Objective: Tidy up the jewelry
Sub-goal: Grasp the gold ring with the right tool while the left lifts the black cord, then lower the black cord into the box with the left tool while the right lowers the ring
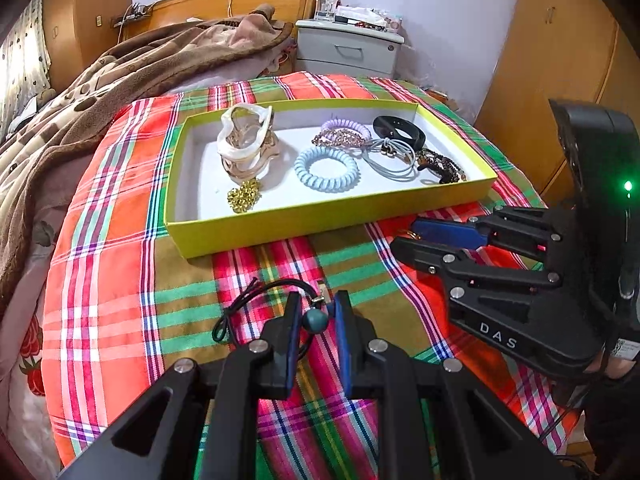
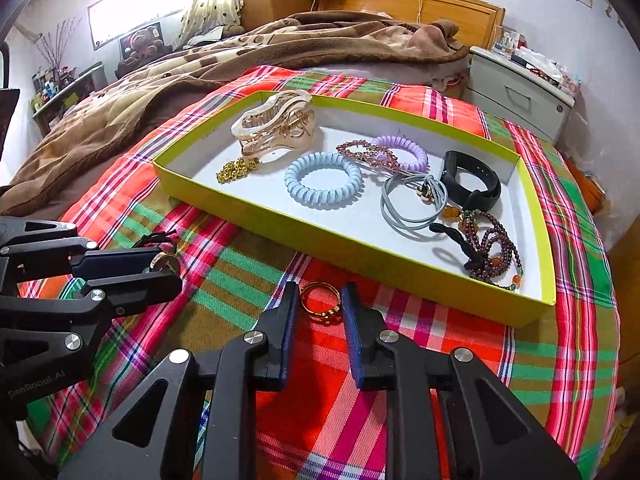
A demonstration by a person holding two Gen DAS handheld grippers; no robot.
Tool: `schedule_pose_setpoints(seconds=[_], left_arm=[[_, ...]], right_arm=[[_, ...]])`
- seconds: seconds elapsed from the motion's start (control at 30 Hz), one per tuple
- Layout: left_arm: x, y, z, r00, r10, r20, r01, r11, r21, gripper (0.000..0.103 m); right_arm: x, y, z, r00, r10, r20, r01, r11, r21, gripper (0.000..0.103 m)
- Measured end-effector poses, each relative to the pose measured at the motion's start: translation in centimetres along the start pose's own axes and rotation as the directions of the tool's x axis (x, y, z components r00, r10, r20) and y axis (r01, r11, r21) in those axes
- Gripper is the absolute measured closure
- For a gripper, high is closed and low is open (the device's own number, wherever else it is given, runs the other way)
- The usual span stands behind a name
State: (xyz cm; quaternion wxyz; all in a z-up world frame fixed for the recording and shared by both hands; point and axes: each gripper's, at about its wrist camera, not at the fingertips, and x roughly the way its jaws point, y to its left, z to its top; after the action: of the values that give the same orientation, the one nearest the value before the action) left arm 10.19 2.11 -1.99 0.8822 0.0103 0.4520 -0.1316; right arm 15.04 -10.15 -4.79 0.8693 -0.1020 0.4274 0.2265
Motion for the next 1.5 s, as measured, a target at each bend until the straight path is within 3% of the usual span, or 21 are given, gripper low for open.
schedule_pose_setpoints(seconds=[0.83, 1.2, 1.5], left_arm=[[-2.4, -1.0, 2.2, 0.998, 0.007, 0.057, -0.009, 0.999, 0.036, 0.086], [-2.4, -1.1, 6.8, 0.995, -0.052, 0.088, 0.047, 0.997, 0.057, 0.086], [1.2, -0.8, 10.6, 0.993, -0.112, 0.047, 0.11, 0.993, 0.05, 0.086]], right_arm=[[-4.0, -1.7, 0.3, 0.995, -0.002, 0.098, -0.003, 0.999, 0.049, 0.081], [-5.6, -3.4, 2.1, 0.991, -0.015, 0.136, 0.005, 0.997, 0.072, 0.081], [-4.3, -4.7, 3.7, 0.992, 0.0, 0.128, -0.013, 0.995, 0.099, 0.081]])
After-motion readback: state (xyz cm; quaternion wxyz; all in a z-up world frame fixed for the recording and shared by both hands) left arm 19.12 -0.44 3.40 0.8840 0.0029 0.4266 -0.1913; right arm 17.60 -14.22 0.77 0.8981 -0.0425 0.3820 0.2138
